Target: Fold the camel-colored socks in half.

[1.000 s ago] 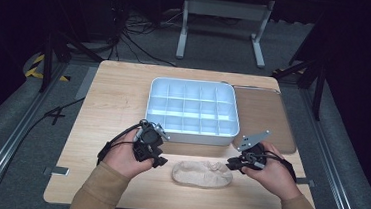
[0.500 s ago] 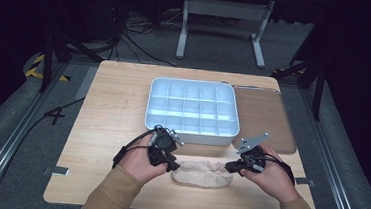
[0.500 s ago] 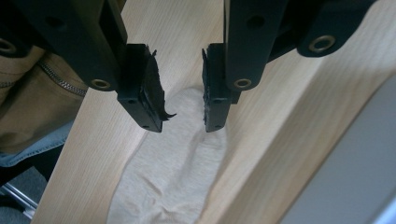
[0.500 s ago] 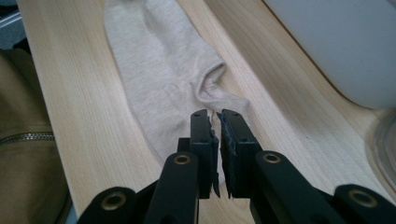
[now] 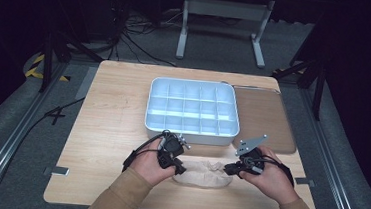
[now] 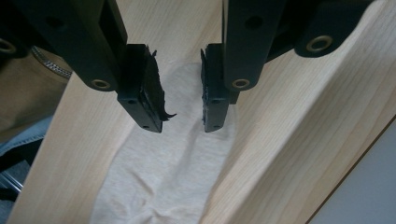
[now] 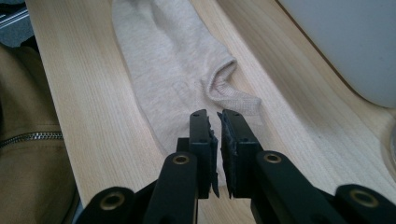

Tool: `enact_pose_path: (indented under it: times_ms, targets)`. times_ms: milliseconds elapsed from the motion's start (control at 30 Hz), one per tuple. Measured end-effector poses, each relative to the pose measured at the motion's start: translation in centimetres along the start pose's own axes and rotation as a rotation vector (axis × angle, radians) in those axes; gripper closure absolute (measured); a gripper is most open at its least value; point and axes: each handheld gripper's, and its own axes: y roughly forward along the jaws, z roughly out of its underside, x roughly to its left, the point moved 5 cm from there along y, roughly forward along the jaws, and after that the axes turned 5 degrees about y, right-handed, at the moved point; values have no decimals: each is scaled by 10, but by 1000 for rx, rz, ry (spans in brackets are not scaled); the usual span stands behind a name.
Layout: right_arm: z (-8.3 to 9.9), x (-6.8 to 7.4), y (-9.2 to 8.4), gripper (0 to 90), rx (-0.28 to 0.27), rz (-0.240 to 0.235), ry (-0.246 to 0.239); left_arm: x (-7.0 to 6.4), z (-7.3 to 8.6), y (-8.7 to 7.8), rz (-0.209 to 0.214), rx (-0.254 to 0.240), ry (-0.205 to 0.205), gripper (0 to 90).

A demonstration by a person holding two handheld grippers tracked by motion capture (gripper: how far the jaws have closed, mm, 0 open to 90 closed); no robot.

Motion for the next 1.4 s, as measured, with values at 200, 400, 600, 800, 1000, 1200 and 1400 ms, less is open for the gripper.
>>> enact_pose_path:
  times_ms: [200, 400, 600, 800, 1000, 1200, 1400]
  targets:
    - [0, 3, 4, 836, 8, -10, -8, 9, 6, 3, -16, 8, -76, 726]
    - [0, 8, 10, 858, 27, -18, -22, 14, 11, 7, -23, 33, -129, 752]
    - [1, 12, 20, 863, 52, -30, -32, 17, 14, 15, -11, 56, -157, 717]
    - [6, 11, 31, 881, 86, -34, -31, 17, 14, 20, 6, 72, -155, 747]
    - [7, 9, 36, 898, 97, -22, -40, 14, 14, 22, 33, 73, -159, 851]
    - [-2, 18, 31, 900, 25, -47, -47, 11, 12, 18, 26, 78, -152, 859]
    - [-13, 30, 39, 900, -38, -53, -77, 9, 12, 15, 34, 73, -150, 859]
